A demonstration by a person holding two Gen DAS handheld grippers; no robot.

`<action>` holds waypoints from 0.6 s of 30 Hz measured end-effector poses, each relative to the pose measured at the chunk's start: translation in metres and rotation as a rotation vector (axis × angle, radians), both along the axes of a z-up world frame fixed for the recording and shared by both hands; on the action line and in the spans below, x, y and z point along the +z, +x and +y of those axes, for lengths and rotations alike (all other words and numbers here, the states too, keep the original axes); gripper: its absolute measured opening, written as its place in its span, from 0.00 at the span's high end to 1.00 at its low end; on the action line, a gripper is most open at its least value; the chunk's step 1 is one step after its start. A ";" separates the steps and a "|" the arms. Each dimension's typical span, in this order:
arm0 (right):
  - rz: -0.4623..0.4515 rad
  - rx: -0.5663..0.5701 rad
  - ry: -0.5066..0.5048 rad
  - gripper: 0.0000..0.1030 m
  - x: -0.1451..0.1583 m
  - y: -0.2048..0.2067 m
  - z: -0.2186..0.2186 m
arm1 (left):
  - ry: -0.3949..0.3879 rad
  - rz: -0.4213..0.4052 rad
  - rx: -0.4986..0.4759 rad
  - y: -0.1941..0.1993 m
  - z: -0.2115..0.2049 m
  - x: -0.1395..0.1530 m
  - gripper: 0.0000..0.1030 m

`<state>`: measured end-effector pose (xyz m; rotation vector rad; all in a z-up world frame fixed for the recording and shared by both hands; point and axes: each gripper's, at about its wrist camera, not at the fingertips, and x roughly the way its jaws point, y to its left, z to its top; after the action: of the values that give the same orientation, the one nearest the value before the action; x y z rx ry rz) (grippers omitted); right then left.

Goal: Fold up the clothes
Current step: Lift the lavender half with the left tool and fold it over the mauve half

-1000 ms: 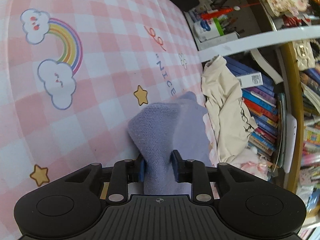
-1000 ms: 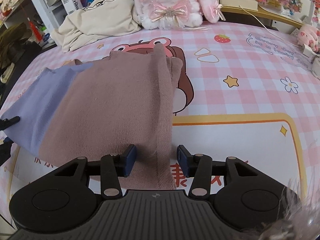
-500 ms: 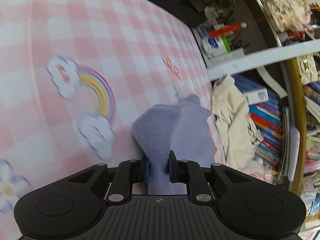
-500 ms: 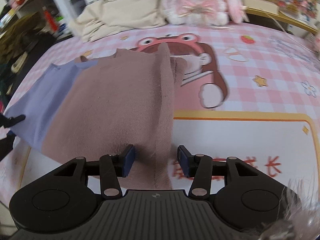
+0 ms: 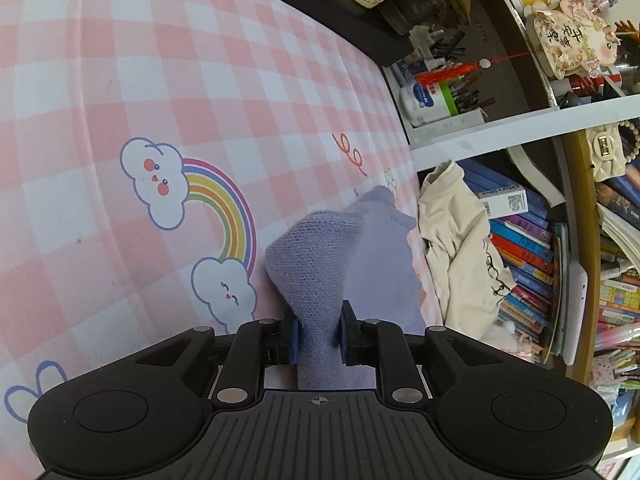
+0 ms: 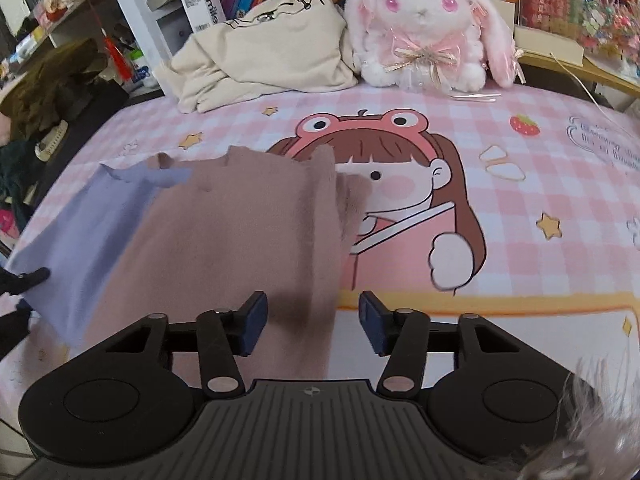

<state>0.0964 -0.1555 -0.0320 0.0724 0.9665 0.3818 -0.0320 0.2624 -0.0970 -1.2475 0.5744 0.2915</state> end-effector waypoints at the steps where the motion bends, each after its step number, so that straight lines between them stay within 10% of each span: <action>1: 0.003 0.001 -0.002 0.57 -0.001 0.004 -0.001 | 0.001 -0.001 0.001 0.000 0.000 0.000 0.82; 18: 0.053 0.067 0.091 0.81 -0.004 0.006 -0.024 | 0.089 0.024 0.028 0.002 -0.014 0.008 0.84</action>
<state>0.1024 -0.1791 -0.0360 0.1336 1.0058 0.4880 -0.0304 0.2485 -0.0885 -1.1680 0.5593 0.3524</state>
